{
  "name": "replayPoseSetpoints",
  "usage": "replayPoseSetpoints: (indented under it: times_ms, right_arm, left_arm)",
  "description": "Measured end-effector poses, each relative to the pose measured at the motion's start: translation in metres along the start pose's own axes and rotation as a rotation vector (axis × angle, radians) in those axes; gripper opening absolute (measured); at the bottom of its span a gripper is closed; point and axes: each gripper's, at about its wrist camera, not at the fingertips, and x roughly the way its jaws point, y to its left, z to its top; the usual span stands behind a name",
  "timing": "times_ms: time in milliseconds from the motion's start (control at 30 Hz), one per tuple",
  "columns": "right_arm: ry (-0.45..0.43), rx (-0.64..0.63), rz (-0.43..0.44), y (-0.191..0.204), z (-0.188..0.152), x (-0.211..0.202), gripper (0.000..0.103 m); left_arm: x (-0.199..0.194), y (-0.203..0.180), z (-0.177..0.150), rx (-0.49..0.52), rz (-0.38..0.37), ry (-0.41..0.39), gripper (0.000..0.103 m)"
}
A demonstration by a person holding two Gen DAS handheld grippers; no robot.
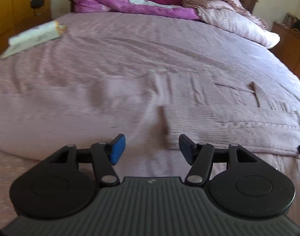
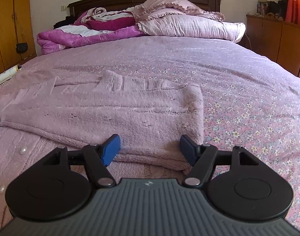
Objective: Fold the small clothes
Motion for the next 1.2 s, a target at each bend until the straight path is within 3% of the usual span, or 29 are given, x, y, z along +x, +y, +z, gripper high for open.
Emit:
replayPoseSetpoints:
  times_ms: [133, 267, 367, 533, 700, 1033, 1200]
  right_arm:
    - [-0.004, 0.019, 0.001, 0.009, 0.007, -0.016, 0.078]
    - [-0.022, 0.013, 0.027, 0.024, 0.011, -0.039, 0.084]
    - [-0.029, 0.018, 0.059, 0.035, 0.009, -0.058, 0.085]
    - [-0.007, 0.065, 0.117, 0.047, -0.004, -0.077, 0.086]
    - [0.023, 0.053, 0.091, 0.057, -0.019, -0.081, 0.086]
    - [0.040, 0.118, 0.109, 0.049, -0.045, -0.063, 0.087]
    - [-0.008, 0.047, 0.106, 0.060, -0.058, -0.057, 0.098]
  left_arm:
    - [-0.019, 0.024, 0.003, -0.019, 0.056, -0.014, 0.062]
    - [-0.036, 0.055, 0.002, -0.073, 0.126, -0.026, 0.076]
    - [-0.043, 0.081, -0.003, -0.134, 0.175, -0.039, 0.076]
    - [-0.046, 0.130, -0.014, -0.287, 0.234, -0.041, 0.076]
    - [-0.046, 0.170, -0.028, -0.441, 0.287, -0.049, 0.076]
    - [-0.038, 0.219, -0.037, -0.613, 0.241, -0.189, 0.076]
    - [-0.031, 0.239, -0.034, -0.722, 0.214, -0.239, 0.076]
